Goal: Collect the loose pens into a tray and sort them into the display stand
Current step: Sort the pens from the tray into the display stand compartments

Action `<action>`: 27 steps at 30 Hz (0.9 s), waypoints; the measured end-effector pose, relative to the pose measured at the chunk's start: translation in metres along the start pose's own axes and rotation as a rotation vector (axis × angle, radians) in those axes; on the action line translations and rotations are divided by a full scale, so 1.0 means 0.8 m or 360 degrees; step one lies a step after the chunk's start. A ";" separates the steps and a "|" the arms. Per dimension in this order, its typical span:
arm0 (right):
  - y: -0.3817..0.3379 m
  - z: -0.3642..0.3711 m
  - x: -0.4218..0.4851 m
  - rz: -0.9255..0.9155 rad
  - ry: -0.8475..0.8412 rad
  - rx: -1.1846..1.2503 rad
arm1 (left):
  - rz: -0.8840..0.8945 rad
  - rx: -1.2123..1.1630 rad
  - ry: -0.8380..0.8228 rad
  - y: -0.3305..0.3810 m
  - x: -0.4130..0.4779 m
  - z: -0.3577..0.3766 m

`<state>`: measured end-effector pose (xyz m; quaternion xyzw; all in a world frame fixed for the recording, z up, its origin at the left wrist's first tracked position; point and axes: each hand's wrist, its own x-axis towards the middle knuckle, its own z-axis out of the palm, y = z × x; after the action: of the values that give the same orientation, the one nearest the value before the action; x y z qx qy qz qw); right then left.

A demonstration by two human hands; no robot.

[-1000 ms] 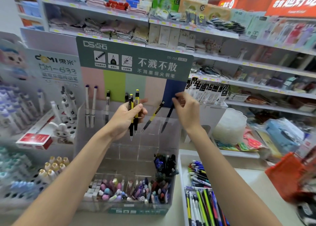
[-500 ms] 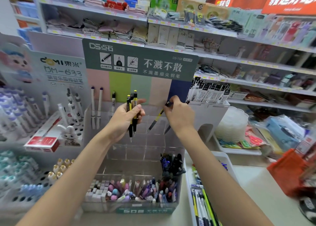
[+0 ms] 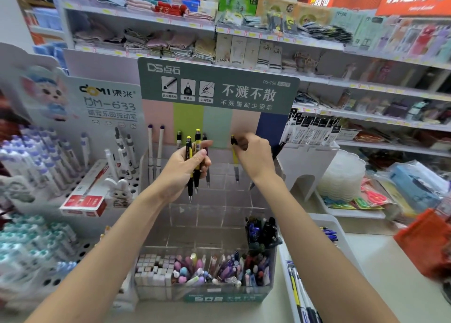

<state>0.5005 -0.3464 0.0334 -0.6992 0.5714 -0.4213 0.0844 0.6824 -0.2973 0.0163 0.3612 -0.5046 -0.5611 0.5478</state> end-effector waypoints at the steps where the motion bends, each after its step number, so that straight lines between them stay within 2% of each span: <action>1: -0.001 0.001 0.002 0.0032 -0.0030 0.0024 | 0.0001 -0.0002 -0.0015 0.001 0.000 0.000; 4: 0.002 0.002 -0.001 0.0034 -0.0085 0.0075 | 0.0008 -0.0048 -0.0082 0.002 -0.002 -0.001; 7: -0.003 -0.008 -0.012 -0.0093 0.0134 0.0106 | -0.0033 -0.0022 -0.0131 0.001 0.002 -0.002; 9: -0.019 -0.019 -0.017 -0.0156 0.0194 0.0334 | -0.0050 -0.0003 -0.0165 0.000 0.006 0.005; 12: -0.048 -0.027 -0.012 -0.0173 -0.0120 0.0734 | -0.0058 0.0063 -0.0251 0.001 0.011 0.027; 14: -0.056 -0.029 -0.008 -0.0226 -0.0152 0.0738 | -0.0034 0.0115 -0.0322 0.003 0.015 0.042; 18: -0.041 -0.054 0.008 -0.0137 0.0261 0.0886 | -0.0083 0.0089 -0.0257 0.011 0.016 0.040; 20: -0.026 -0.071 0.021 -0.0106 0.0507 0.0825 | -0.0089 0.0155 -0.0159 0.012 0.015 0.027; 22: -0.013 -0.077 0.030 -0.0152 0.0607 0.0608 | -0.0082 0.0191 -0.0089 0.011 0.015 0.016; 25: -0.008 -0.056 0.024 -0.0343 0.0394 0.0251 | -0.0129 0.0051 -0.0020 0.008 0.020 0.012; 27: -0.004 -0.034 0.015 -0.0338 0.0169 0.0175 | -0.0226 -0.0204 -0.0046 0.010 0.020 0.015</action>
<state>0.4838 -0.3457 0.0581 -0.7267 0.4739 -0.4950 0.0474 0.6706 -0.3102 0.0288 0.3521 -0.4486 -0.6348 0.5214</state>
